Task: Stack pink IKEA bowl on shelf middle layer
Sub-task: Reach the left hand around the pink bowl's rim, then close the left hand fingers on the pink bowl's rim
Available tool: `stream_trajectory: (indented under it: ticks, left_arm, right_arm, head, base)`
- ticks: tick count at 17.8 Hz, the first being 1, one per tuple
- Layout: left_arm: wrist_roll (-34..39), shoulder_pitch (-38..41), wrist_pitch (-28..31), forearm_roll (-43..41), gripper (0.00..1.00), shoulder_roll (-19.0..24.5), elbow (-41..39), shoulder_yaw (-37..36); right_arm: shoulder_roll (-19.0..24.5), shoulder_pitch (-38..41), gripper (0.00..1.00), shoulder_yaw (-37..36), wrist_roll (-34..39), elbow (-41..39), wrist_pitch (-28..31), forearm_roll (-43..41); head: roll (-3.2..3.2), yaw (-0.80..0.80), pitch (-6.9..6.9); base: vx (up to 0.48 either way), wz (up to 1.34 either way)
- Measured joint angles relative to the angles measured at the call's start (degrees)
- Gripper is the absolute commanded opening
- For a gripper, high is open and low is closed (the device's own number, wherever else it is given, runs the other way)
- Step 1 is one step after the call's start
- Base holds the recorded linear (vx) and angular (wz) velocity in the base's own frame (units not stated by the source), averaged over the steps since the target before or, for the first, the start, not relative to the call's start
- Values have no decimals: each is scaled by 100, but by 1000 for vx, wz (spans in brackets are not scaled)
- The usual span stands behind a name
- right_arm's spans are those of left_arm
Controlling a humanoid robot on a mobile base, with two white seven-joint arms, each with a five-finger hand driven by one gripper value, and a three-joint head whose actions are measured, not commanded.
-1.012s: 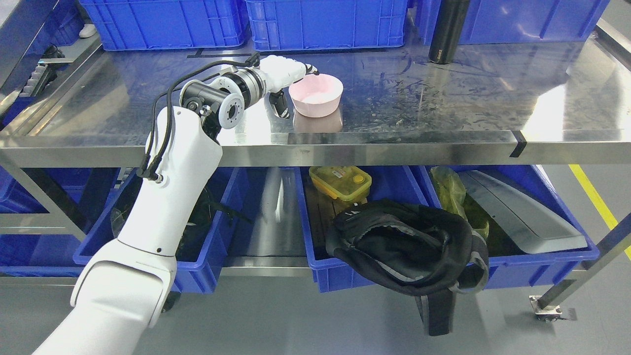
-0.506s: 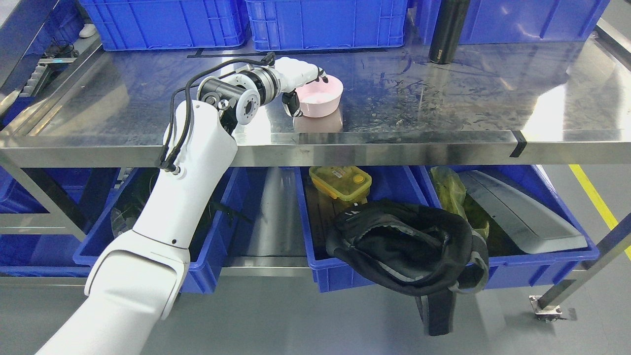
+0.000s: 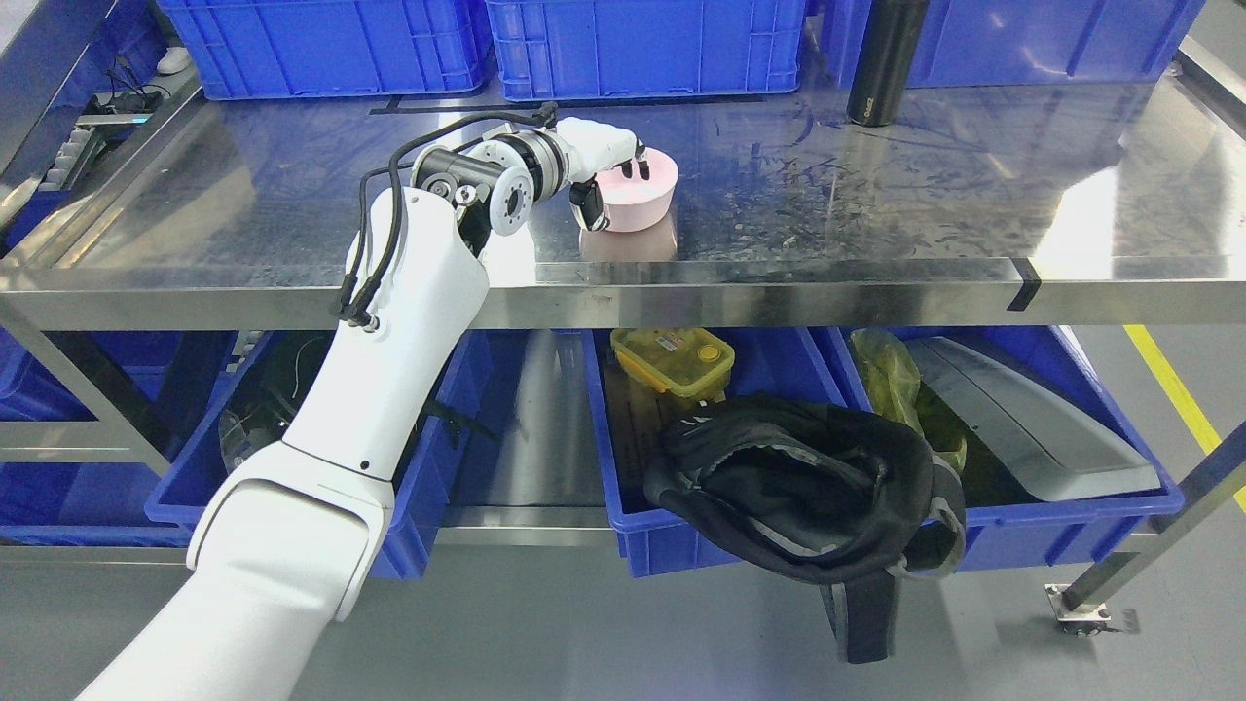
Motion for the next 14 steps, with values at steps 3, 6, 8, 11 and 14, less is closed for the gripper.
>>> stream_trajectory:
  ticks: [3,6,8,11,14]
  left_arm:
    - [-2,-41,7,-4,55,-85,113,-8]
    - [-3,-131,8,-6,53,-154,258,-12]
    - [-2,-196,8,-7,52,-189,355,-10]
    - [-2,-266,9,-8,50,-227,510,-5]
    - [-3,-319,20,-15,50,-256,659,-4]
  right_arm:
    - [0,0,100,0,0,0,0,0]
    - [0,0,100,0,0,0,0,0]
    - [0,-1,100,0,0,0,1,0]
    - [0,0,100,0,0,0,1,0]
    - [0,0,100,0,0,0,1,0]
  head:
    - [0,0,0]
    - [0,0,0]
    - [0,0,0]
    - [0,0,0]
    - [0,0,0]
  base:
    - [0,0]
    - [0,0]
    - [0,0]
    - [0,0]
    - [0,0]
